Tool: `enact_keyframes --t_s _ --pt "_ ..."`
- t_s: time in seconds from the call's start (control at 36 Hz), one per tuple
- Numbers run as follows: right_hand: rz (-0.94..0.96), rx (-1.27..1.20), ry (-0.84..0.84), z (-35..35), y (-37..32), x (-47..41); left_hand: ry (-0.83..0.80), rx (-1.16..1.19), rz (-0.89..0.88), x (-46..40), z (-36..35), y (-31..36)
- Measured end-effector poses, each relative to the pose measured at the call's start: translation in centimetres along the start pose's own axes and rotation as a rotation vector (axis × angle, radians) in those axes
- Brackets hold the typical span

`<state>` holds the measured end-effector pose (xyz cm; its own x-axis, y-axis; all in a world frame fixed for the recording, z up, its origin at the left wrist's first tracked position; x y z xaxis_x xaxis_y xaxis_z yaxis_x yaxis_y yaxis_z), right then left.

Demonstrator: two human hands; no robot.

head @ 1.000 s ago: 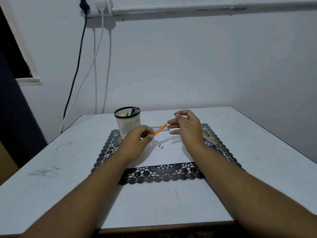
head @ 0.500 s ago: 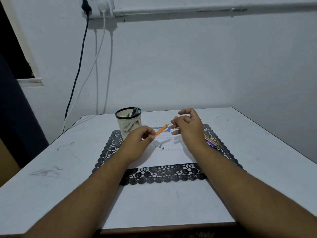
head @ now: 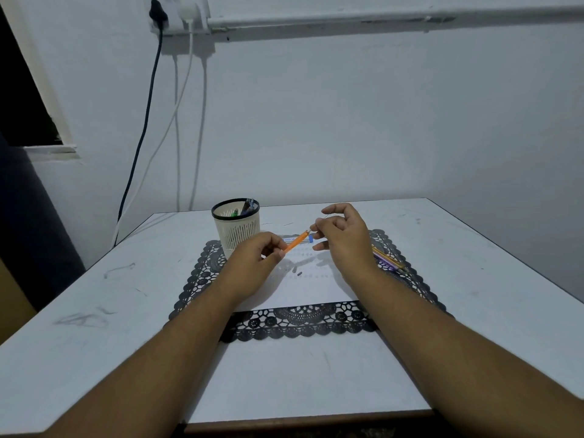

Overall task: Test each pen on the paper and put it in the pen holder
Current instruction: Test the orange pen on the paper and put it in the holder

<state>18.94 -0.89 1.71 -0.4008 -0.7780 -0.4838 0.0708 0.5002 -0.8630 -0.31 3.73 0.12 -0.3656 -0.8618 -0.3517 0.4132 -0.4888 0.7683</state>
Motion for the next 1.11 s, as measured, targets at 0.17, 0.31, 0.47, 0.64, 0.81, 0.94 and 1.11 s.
enact_keyframes --t_s 0.17,0.31,0.47,0.64,0.81,0.94,1.11 --pt "0.006 0.014 -0.001 0.06 0.14 0.0 0.008 -0.018 -0.018 0.07 0.08 0.29" --pt "0.018 -0.003 0.001 -0.04 -0.1 0.06 0.013 -0.027 -0.022 0.13 0.09 0.32" --pt "0.041 0.022 0.024 0.15 -0.32 0.07 0.022 -0.017 -0.024 0.08 0.16 0.37" --pt "0.046 0.03 0.039 0.2 -0.43 0.12 0.017 -0.024 -0.028 0.09 0.19 0.23" --pt "0.06 0.034 0.06 0.36 -0.73 0.14 0.014 -0.014 -0.033 0.07 0.17 0.27" --pt "0.056 0.042 0.03 0.09 -0.52 0.26 0.009 -0.009 -0.026 0.05 0.15 0.1" --pt "0.05 0.048 -0.006 -0.21 -0.36 0.35 0.0 0.01 -0.023 0.14 0.07 0.15"
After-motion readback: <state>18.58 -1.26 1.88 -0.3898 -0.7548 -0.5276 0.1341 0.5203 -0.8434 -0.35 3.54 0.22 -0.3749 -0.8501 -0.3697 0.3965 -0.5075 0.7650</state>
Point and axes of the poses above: each hand's wrist, its own x-axis away from the middle knuckle, its own z-axis out of the back of the hand, y = z × x, the point moved 5 cm from there along -x, towards the middle knuckle, and after that the axes turned 7 degrees about z, right-handed, at the moved point
